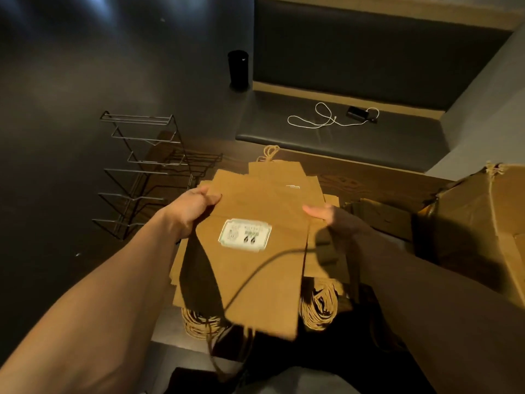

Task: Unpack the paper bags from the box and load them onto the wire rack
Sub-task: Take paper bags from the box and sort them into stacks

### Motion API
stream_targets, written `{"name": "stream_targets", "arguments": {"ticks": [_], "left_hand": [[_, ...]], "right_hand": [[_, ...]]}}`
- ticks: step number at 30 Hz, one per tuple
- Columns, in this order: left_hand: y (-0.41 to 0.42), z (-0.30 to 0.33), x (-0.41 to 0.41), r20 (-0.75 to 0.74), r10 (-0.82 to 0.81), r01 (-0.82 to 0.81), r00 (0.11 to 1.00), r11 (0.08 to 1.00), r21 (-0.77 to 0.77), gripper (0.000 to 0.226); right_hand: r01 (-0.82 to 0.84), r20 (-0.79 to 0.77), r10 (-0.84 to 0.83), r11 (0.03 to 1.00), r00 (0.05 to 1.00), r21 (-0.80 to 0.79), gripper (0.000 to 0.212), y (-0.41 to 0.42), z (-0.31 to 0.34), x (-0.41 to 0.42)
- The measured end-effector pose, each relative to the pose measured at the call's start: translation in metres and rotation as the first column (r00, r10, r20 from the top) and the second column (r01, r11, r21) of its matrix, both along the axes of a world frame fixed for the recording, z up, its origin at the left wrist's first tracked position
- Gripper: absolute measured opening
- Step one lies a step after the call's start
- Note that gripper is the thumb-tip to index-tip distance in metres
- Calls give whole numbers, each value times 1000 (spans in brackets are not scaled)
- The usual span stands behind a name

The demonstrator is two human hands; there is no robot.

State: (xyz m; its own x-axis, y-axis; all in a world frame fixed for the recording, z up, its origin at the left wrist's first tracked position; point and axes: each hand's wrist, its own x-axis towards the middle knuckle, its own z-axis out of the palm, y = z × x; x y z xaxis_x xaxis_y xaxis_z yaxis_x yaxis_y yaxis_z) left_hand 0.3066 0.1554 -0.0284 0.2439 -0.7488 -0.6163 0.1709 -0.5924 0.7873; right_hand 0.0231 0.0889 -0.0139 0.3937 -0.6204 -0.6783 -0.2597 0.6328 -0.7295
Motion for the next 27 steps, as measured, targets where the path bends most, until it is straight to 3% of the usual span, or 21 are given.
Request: {"name": "stream_targets", "arguments": {"ticks": [2, 4, 8, 11, 12, 14, 17, 21, 24, 27], "left_hand": [[-3, -3, 6, 178, 126, -119, 976, 992, -45, 15], [-6, -7, 15, 366, 148, -116, 919, 987, -108, 18], [-6, -3, 18, 326, 91, -37, 941, 985, -168, 52], [-7, -1, 17, 14, -22, 23, 1000, 998, -63, 71], [-7, -1, 18, 5, -45, 45, 999, 999, -25, 72], [-8, -3, 23, 221, -65, 58, 973, 998, 39, 60], [-8, -11, 27, 513, -33, 13, 858, 999, 42, 44], [-10, -30, 35, 655, -155, 105, 739, 988, 115, 50], [-12, -52, 43, 737, -185, 115, 650, 983, 145, 63], [-9, -71, 38, 697, -231, 134, 679, 972, 192, 73]], "right_hand": [[10, 62, -11, 1000, 998, 25, 24, 1, 7, -3], [71, 50, -73, 997, 996, 40, 10, 4, 10, -7], [133, -18, -131, 984, 991, 115, 23, 6, 8, 0], [155, -119, -152, 988, 981, 17, 35, 3, 2, 19], [147, -138, -151, 988, 979, -37, 36, 0, -2, 26], [187, -181, -198, 979, 963, -78, 39, -5, -8, 35], [198, -288, -220, 975, 932, -104, 57, -5, -23, 45], [146, -336, -191, 977, 922, -154, 27, 4, -41, 51], [173, -342, -221, 971, 913, -166, 33, 9, -44, 48], [198, -269, -244, 963, 932, -185, 37, 7, -43, 47]]}}
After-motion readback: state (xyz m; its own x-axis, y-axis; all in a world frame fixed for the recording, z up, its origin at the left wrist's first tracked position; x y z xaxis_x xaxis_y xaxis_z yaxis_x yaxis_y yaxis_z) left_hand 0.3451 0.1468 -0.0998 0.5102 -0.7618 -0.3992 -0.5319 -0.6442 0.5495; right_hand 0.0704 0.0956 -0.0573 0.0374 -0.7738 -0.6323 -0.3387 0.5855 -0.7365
